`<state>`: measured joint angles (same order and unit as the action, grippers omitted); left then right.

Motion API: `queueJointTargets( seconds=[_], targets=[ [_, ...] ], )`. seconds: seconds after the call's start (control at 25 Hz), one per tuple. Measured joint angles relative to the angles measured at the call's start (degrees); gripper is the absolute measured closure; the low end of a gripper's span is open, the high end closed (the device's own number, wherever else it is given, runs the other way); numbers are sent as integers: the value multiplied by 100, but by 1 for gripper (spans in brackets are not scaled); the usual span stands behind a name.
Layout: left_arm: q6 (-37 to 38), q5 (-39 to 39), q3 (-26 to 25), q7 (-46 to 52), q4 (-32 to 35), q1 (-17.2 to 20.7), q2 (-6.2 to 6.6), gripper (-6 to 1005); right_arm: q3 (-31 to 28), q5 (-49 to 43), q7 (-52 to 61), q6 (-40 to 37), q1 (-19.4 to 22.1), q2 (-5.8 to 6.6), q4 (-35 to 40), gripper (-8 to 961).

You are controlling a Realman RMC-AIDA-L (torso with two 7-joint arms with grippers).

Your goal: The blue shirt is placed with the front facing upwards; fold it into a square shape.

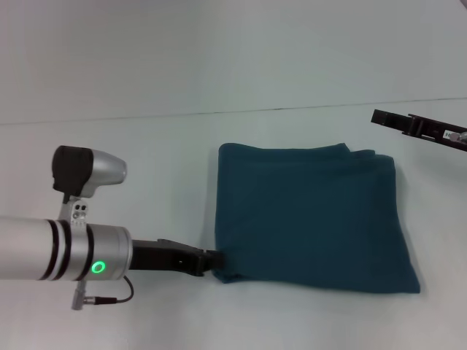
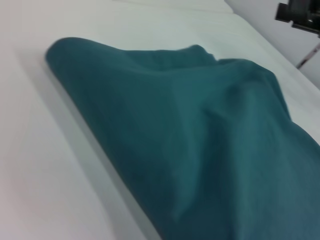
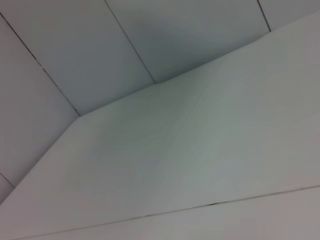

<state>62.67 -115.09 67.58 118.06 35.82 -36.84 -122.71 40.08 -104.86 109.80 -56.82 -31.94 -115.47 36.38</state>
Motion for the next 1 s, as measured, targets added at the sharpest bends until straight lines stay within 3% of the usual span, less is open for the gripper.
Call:
queueJointTargets(
  seconds=[0.6,1.0],
  targets=[
    [201,-387,-715,-3,319,322,88,944,13,0,-12,55,-65,-1,1,462],
    [1136,-519,-869,-141,673,646,22,924,50,1,-12,74,-131,-1,1,461]
  ],
)
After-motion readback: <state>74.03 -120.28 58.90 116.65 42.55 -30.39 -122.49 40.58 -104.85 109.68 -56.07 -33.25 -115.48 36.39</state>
